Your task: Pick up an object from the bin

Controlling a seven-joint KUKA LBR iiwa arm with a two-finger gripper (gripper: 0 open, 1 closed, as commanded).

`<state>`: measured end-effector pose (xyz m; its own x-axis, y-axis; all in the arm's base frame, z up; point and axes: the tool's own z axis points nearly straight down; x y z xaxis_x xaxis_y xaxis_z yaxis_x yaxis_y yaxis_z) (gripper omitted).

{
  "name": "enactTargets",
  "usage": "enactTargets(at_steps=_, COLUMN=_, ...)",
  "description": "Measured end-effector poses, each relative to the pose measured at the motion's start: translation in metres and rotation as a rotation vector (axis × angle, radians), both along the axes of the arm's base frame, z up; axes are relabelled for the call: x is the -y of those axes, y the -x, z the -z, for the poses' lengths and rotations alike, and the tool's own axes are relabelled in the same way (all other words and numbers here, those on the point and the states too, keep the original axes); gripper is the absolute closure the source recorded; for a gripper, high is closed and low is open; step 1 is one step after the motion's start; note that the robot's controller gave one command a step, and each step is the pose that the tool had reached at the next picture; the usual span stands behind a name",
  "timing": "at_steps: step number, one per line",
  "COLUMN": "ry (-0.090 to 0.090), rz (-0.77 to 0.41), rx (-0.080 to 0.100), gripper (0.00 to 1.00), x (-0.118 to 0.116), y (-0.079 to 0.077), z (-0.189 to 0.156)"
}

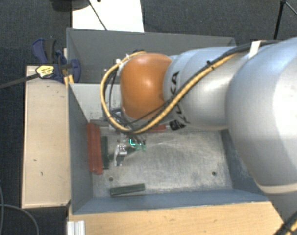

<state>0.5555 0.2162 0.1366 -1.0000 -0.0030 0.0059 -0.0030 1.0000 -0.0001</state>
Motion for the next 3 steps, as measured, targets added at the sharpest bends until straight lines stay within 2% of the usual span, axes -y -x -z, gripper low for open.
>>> enactTargets(at_steps=1, ry=-0.002, rz=0.005, rx=0.008, gripper=0.00, x=0.001, y=-0.002, z=-0.004)
enactTargets(at_steps=2, ry=-0.004, rz=-0.022, rx=0.015, gripper=0.00, x=0.008, y=-0.019, z=0.035)
enactTargets(at_steps=3, ry=-0.004, rz=-0.041, rx=0.016, gripper=1.00, x=0.036, y=-0.011, z=0.063)
